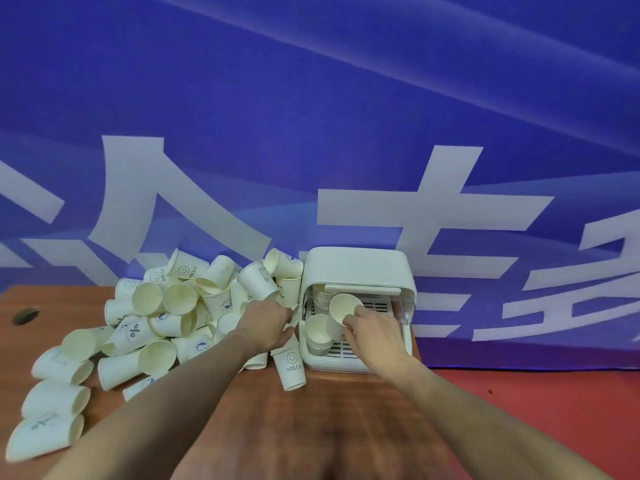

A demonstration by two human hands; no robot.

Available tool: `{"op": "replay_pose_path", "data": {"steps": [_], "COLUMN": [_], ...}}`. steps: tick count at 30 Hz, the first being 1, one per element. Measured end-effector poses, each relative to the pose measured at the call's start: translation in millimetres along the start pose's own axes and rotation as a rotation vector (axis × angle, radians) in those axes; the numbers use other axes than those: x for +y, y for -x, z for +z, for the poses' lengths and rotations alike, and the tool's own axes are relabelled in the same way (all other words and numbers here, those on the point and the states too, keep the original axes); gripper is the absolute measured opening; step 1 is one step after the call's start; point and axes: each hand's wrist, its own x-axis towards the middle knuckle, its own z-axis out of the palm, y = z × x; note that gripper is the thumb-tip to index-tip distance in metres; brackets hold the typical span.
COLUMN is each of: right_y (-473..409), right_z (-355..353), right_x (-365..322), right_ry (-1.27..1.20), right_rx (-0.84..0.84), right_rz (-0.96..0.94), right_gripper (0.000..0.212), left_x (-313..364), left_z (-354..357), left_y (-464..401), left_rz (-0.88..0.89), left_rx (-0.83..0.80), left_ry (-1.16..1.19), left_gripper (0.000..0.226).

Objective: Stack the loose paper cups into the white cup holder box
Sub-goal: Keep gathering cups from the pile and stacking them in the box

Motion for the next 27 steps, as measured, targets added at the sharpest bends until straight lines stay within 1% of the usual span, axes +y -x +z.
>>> {"op": "replay_pose_path", "data": {"steps": [4, 10, 15, 21, 23, 24, 26, 27], "right_y": [-6.7, -16.3, -22.8, -29.7, -33.0, -34.2, -33.5, -33.1], "right_z": [3.7, 17.5, 38.0, 56.9, 61.4, 62.7, 62.0, 61.4], "right_x": [-14.2, -24.6, -26.6, -25.7, -25.6, -25.9, -26.2, -26.4], "right_ry": [0.028, 0.073, 0.075, 0.107, 0.122, 0.130, 0.112, 0.100], "right_rx": [-0.001, -0.040, -0.145, -0.231, -0.217, -0.215, -0.243, -0.231], "right_rz": [-0.009, -0.017, -0.013, -0.017, -0.014, -0.017, -0.038, -0.051], "right_gripper": [0.011, 0.018, 0.026, 0.028, 0.026, 0.021, 0.004, 0.006], "left_x": [-8.5, -25.4, -34.3, -39.3, -41.6, -42.0, -41.8, -41.4], "left_z": [5.4, 13.0, 25.1, 36.4, 39.9, 41.3, 43.5, 44.7], "left_y": [10.2, 14.8, 12.3, 8.7, 6.9, 6.1, 4.7, 4.4], "left_rz": [-0.009, -0.027, -0.037, -0.044, -0.049, -0.050, -0.049, -0.048], "left_rx": [0.000, -0.004, -0.027, -0.075, -0.081, -0.081, -0.079, -0.080], "left_ry": [0.002, 0.020, 0.027, 0.023, 0.025, 0.027, 0.032, 0.032], "left_gripper": [0.035, 0.035, 0.036, 0.036, 0.036, 0.036, 0.036, 0.036]}}
